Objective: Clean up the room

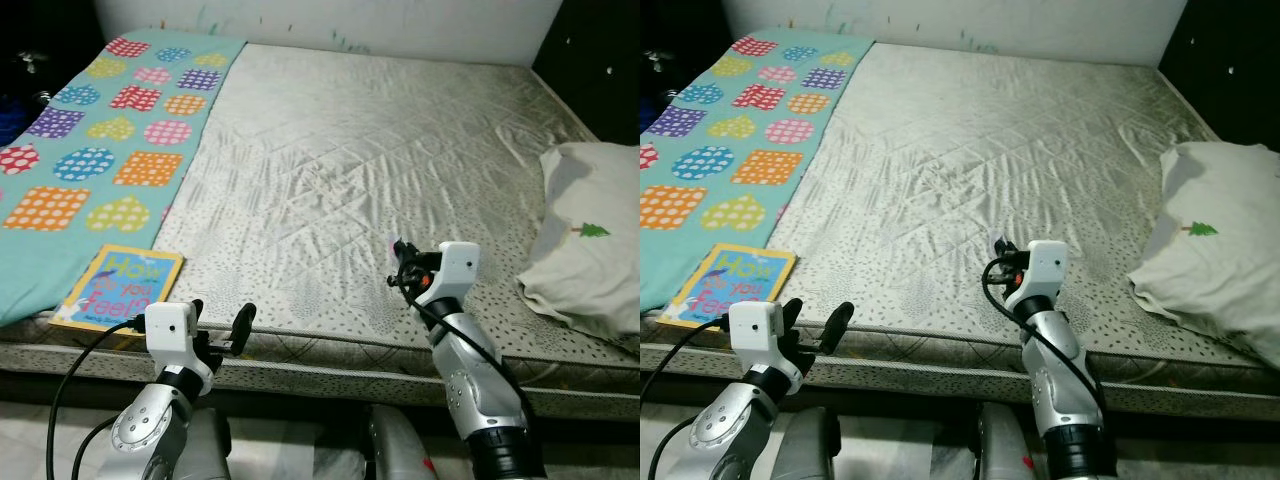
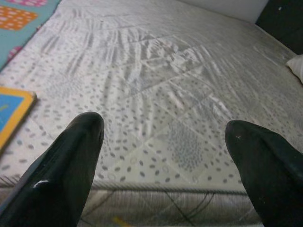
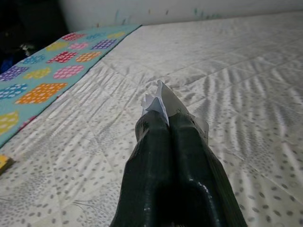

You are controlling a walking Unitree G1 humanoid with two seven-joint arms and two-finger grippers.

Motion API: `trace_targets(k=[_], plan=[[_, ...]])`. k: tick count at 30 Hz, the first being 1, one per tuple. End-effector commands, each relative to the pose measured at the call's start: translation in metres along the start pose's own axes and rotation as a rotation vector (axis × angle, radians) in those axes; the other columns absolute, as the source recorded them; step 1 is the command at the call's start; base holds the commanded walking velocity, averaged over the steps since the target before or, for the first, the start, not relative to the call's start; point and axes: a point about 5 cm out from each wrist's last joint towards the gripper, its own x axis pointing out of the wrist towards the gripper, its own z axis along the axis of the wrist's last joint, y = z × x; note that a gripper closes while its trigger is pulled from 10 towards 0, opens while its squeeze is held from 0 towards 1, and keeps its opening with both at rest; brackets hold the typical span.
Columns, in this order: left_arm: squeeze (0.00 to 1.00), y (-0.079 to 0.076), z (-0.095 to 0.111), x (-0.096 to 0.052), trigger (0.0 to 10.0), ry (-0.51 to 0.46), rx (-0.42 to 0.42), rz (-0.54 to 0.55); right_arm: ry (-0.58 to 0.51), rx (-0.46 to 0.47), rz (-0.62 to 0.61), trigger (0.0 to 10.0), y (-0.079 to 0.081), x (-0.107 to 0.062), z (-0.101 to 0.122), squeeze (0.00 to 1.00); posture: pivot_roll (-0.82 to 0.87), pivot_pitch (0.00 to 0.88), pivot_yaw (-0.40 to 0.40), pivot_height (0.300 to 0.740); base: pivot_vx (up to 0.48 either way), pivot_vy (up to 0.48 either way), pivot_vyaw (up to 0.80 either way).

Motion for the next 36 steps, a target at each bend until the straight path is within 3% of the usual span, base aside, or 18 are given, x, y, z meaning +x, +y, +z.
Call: trace_targets(k=[1, 15, 26, 36], plan=[[0.00, 0.001, -0.001, 0.000, 10.0, 0.003, 0.003, 0.000, -0.011, -0.001, 0.007, 10.0, 0.003, 0.000, 0.005, 0.00, 0.06, 0.060, -0.073, 0.661, 0.000, 0.000, 0.00], [0.00, 0.003, 0.000, 0.006, 10.0, 0.002, 0.029, 0.057, -0.001, -0.011, -0.001, 10.0, 0.006, 0.003, 0.004, 0.00, 0.06, 0.062, -0.074, 0.740, 0.000, 0.000, -0.09], [0.00, 0.014, 0.000, 0.009, 10.0, -0.004, 0.045, 0.173, 0.013, -0.036, -0.045, 10.0, -0.004, 0.001, 0.001, 0.00, 0.06, 0.053, -0.074, 0.740, 0.000, 0.000, -0.46], [0.00, 0.013, 0.000, 0.012, 10.0, -0.004, 0.063, 0.167, 0.035, -0.044, -0.081, 10.0, -0.012, -0.003, -0.003, 0.00, 0.06, 0.041, -0.074, 0.740, 0.000, 0.000, -0.52]])
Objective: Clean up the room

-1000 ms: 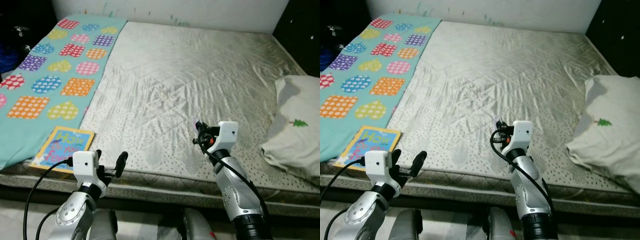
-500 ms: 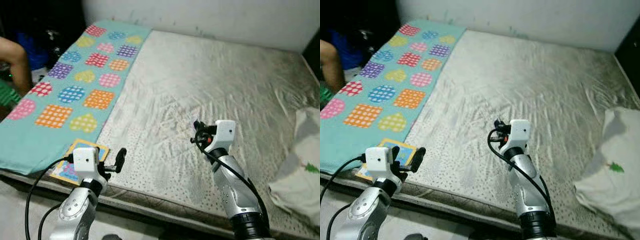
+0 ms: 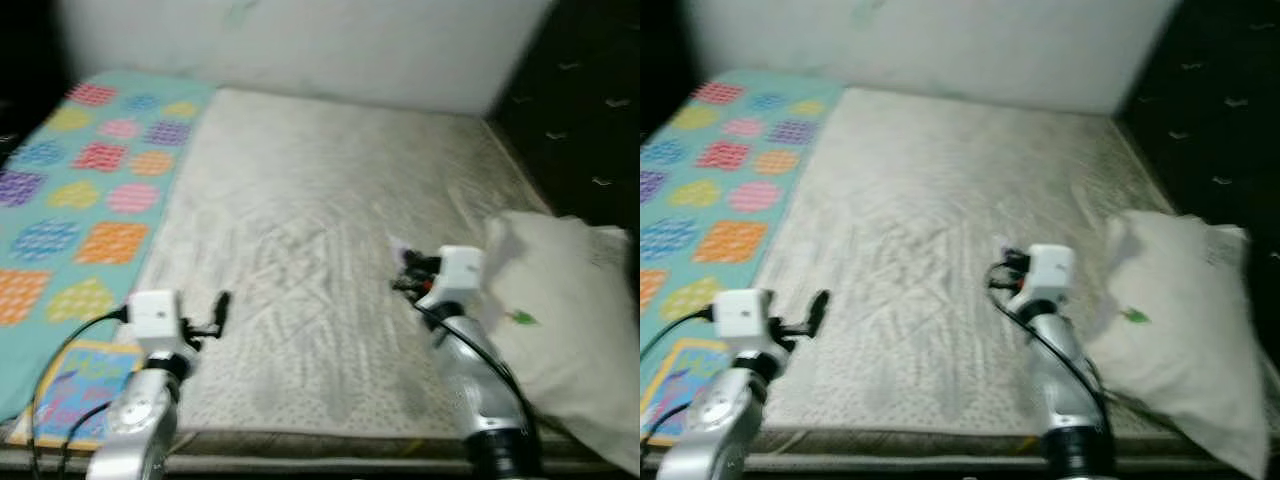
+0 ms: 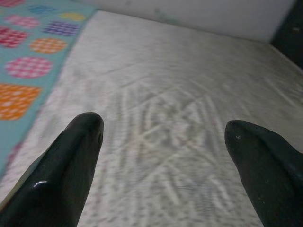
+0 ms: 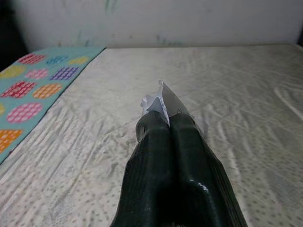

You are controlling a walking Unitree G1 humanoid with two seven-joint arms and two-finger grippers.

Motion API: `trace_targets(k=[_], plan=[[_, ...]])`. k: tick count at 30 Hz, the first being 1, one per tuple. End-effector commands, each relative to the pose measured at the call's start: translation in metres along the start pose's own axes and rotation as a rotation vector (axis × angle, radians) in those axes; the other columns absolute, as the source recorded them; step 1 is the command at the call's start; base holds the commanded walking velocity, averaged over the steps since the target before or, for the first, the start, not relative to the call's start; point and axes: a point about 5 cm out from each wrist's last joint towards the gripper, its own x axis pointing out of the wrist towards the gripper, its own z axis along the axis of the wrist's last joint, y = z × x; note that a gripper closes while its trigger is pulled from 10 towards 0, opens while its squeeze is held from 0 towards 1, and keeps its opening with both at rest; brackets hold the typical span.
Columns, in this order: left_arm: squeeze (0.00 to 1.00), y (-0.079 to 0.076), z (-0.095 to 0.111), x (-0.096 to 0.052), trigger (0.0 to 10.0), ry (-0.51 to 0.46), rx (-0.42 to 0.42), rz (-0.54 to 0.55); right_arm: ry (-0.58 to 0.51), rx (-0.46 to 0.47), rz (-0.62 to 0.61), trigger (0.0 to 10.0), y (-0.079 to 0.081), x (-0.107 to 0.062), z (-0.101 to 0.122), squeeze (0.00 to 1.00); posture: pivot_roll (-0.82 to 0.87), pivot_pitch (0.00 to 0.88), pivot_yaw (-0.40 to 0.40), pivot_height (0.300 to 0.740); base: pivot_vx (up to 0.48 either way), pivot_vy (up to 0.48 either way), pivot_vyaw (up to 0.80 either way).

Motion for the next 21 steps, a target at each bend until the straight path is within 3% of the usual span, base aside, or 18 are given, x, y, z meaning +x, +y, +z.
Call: trace_targets(k=[1, 11, 17, 19, 21], plan=[[0.00, -0.007, -0.004, 0.000, 10.0, 0.010, -0.005, -0.022, 0.006, -0.013, -0.052, 10.0, -0.015, -0.005, -0.001, 0.00, 0.06, 0.040, -0.074, 0.740, 0.000, 0.000, 0.00], [0.00, -0.003, -0.004, 0.001, 10.0, -0.006, 0.015, 0.001, 0.038, -0.043, -0.088, 10.0, -0.031, -0.017, -0.009, 0.00, 0.05, 0.029, -0.069, 0.740, 0.000, 0.000, 0.00], [0.00, -0.003, -0.004, 0.003, 10.0, -0.020, 0.003, 0.011, 0.038, -0.053, -0.088, 10.0, -0.030, -0.017, -0.009, 0.00, 0.05, 0.029, -0.069, 0.740, 0.000, 0.000, 0.00], [0.00, -0.013, -0.005, 0.001, 10.0, 0.001, -0.065, -0.102, 0.039, -0.050, -0.076, 10.0, -0.027, -0.015, -0.010, 0.00, 0.05, 0.028, -0.069, 0.740, 0.000, 0.000, 0.00], [0.00, -0.017, -0.005, -0.001, 10.0, 0.010, -0.072, -0.145, 0.041, -0.049, -0.073, 10.0, -0.026, -0.015, -0.011, 0.00, 0.05, 0.028, -0.069, 0.740, 0.000, 0.000, 0.00]])
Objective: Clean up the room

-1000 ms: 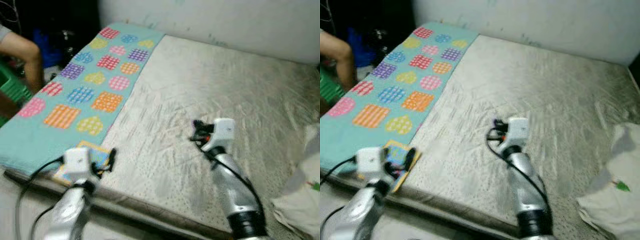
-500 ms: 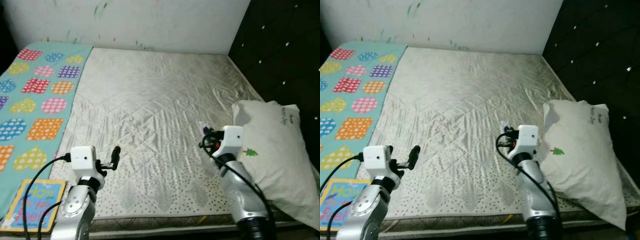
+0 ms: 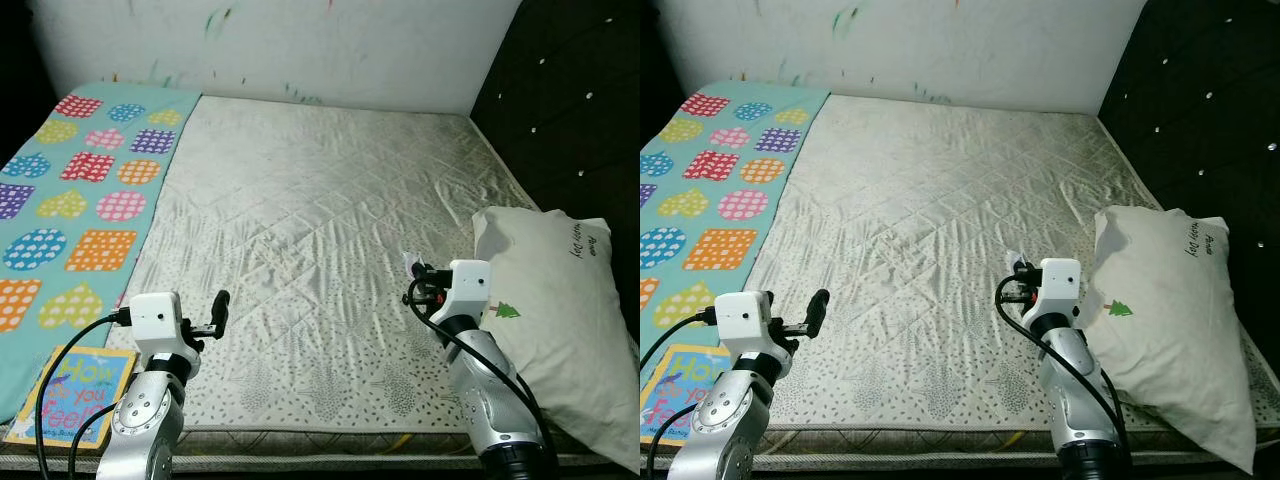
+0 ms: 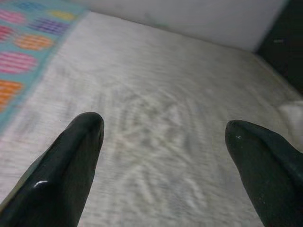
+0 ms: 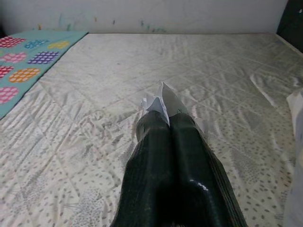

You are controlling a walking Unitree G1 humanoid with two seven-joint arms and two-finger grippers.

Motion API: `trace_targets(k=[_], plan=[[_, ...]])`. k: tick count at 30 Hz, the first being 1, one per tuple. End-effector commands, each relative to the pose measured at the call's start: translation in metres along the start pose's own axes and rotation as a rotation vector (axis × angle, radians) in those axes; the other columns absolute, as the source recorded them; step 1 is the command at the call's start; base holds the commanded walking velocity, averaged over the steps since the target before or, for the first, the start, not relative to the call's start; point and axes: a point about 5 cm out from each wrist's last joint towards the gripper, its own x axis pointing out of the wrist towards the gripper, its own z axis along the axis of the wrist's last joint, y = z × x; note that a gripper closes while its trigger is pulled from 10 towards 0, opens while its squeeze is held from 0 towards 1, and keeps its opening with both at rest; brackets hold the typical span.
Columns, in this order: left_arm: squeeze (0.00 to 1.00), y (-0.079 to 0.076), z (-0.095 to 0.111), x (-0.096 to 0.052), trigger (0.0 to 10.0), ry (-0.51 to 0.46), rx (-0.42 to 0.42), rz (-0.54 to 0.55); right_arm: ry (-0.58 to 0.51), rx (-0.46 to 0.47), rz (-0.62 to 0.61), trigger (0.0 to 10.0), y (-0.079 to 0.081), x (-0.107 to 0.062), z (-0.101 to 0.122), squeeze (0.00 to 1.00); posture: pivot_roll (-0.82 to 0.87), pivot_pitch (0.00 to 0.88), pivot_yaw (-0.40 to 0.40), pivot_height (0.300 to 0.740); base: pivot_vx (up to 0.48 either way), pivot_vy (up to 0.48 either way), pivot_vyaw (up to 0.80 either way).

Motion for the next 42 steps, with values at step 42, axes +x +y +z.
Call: trace_targets(k=[42], plan=[[0.00, 0.036, 0.024, -0.033, 10.0, -0.122, 0.185, 0.355, -0.064, -0.032, 0.072, 10.0, 0.010, 0.011, 0.018, 0.00, 0.07, 0.070, -0.101, 0.740, 0.000, 0.000, 0.00]])
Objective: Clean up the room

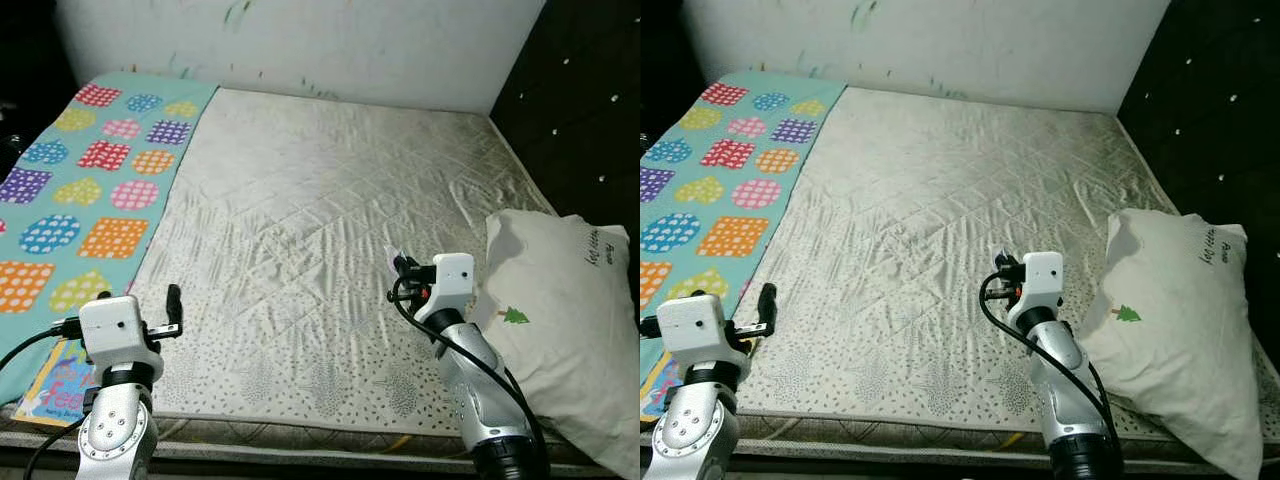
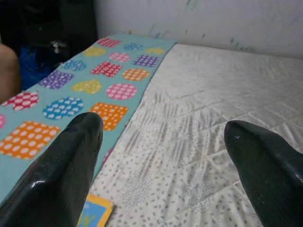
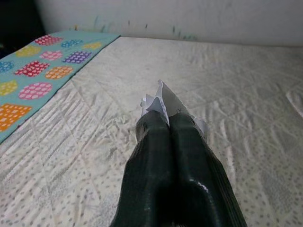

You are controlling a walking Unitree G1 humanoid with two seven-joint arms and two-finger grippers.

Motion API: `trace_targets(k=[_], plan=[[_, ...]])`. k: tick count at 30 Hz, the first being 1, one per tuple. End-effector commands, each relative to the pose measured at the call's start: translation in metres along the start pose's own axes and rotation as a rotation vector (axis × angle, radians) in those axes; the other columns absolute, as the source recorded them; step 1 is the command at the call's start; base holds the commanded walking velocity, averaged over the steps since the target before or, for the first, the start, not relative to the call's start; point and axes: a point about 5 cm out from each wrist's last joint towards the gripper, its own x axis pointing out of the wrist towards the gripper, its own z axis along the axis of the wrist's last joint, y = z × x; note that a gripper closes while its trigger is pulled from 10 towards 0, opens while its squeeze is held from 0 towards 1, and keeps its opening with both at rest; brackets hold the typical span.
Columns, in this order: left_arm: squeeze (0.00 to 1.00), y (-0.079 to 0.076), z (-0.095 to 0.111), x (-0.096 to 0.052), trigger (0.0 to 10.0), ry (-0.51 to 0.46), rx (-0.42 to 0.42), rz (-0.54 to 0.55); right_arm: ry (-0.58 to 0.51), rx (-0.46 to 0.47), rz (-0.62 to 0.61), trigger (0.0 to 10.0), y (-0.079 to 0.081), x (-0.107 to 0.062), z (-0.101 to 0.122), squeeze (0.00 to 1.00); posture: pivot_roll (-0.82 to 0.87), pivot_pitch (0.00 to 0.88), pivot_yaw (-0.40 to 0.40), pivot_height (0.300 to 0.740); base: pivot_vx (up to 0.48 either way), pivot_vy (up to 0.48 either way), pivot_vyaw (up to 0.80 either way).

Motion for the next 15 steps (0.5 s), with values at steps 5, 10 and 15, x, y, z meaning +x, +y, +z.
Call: trace_targets(k=[5, 10, 15], plan=[[0.00, 0.007, -0.006, 0.003, 10.0, 0.018, 0.011, -0.011, -0.012, -0.011, -0.024, 10.0, -0.007, 0.002, 0.003, 0.00, 0.07, 0.067, -0.099, 0.740, 0.000, 0.000, 0.00], [0.00, 0.004, -0.007, 0.006, 10.0, 0.020, 0.002, -0.028, -0.003, -0.007, -0.032, 10.0, -0.008, 0.001, 0.001, 0.00, 0.06, 0.067, -0.097, 0.740, 0.000, 0.000, 0.00], [0.00, -0.007, -0.006, 0.012, 10.0, 0.011, -0.014, -0.072, 0.001, -0.012, -0.031, 10.0, -0.008, 0.002, 0.001, 0.00, 0.06, 0.065, -0.097, 0.740, 0.000, 0.000, -0.34]])
